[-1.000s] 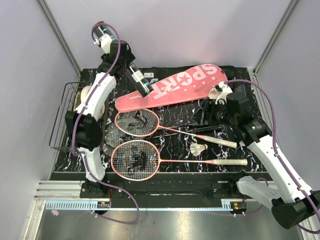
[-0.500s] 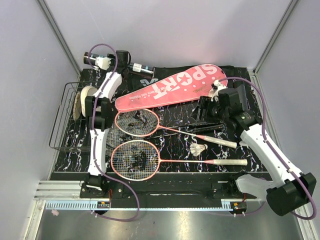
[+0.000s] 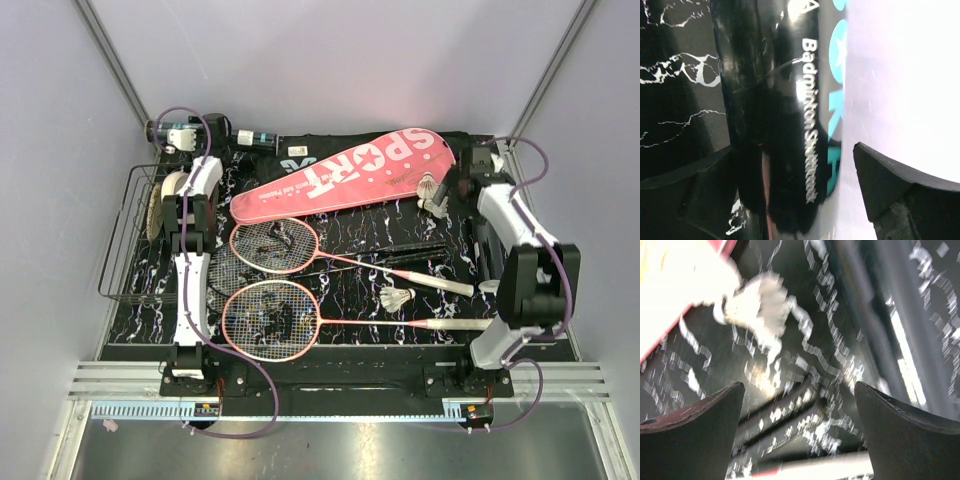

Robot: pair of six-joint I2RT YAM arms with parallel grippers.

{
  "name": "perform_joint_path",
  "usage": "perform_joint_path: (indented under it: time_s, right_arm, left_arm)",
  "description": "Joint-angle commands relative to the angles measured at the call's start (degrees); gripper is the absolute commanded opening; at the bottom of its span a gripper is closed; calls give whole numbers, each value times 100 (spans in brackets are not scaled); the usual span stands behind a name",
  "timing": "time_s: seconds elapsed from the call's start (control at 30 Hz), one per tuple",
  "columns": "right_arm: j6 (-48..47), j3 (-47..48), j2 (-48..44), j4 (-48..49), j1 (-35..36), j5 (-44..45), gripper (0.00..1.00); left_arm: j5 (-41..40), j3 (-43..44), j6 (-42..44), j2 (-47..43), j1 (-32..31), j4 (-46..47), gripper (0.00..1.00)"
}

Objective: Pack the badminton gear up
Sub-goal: Place the shuttle tube at the center of the board.

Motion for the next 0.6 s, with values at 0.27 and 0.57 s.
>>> perform_joint_path:
  time_s: [0.27, 0.57]
  right_arm:
    - [-2939, 3563, 2727, -192, -1274, -638, 100]
    - [-3732, 4830, 4081, -1036, -1459, -1352, 100]
  left_arm:
    - [952, -819, -608, -1140, -99, 799, 99]
    - [1954, -3169, -424, -3512, -644, 1649, 99]
